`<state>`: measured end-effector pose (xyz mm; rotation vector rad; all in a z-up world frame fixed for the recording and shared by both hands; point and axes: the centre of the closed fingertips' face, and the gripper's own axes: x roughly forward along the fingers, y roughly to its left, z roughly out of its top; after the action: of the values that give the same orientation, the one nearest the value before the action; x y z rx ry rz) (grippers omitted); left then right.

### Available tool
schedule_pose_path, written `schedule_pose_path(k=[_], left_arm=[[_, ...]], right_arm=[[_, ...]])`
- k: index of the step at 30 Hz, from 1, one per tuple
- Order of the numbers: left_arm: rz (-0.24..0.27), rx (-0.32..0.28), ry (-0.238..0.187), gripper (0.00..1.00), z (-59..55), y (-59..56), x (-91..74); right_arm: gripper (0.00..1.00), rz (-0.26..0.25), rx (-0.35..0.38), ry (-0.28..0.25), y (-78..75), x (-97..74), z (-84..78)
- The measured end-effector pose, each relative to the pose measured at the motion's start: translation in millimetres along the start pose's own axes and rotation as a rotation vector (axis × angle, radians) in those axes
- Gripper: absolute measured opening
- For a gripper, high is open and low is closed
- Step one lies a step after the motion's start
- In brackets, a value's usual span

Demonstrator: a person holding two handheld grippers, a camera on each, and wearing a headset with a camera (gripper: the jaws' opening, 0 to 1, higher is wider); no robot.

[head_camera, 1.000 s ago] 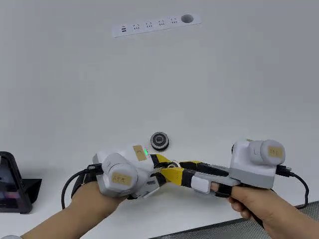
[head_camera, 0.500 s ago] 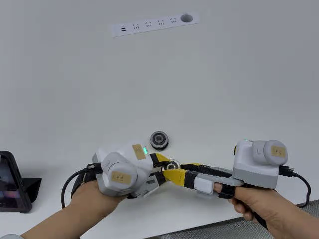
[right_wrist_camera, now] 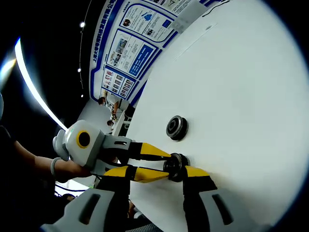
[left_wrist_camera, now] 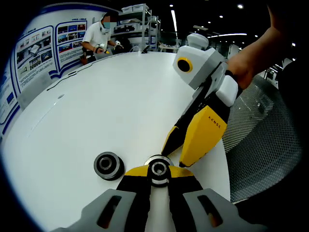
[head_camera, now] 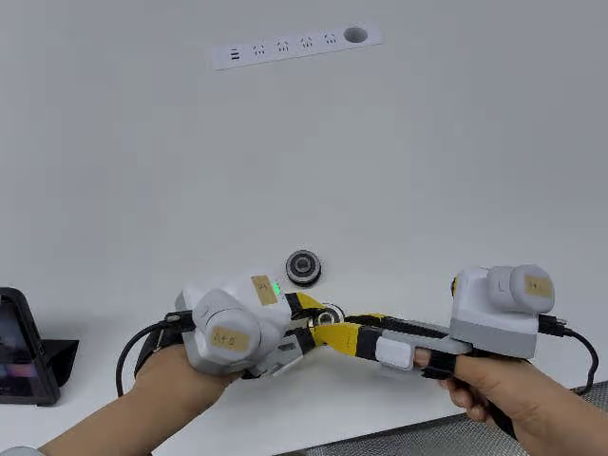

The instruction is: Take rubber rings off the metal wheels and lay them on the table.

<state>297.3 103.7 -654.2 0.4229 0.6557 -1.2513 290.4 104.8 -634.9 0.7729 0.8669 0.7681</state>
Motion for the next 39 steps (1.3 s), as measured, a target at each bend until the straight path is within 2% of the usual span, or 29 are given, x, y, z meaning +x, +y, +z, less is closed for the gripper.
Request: schedule_pose_path(k=[8, 21, 29, 39], left_arm=[[0.002, -0.003, -0.002, 0.13, 0.0, 0.2, 0.2], [0.001, -0.002, -0.002, 0.13, -0.2, 0.0, 0.4], [0.001, 0.002, 0.0, 0.13, -0.4, 0.0, 0.2], [-0.001, 0.003, -0.001, 0.13, -0.6, -0.5, -0.3]], right_arm=[[0.38, -0.028, 0.0, -0.001, -6.9, 2.8, 2.5], [0.11, -0.122, -0.043, 0.03, -27.0, 1.6, 0.8], [0.05, -0.153, -0.071, 0.055, -32.2, 1.1, -1.8], [0.02, -0.156, -0.089, 0.052, -30.5, -0.1, -0.9]])
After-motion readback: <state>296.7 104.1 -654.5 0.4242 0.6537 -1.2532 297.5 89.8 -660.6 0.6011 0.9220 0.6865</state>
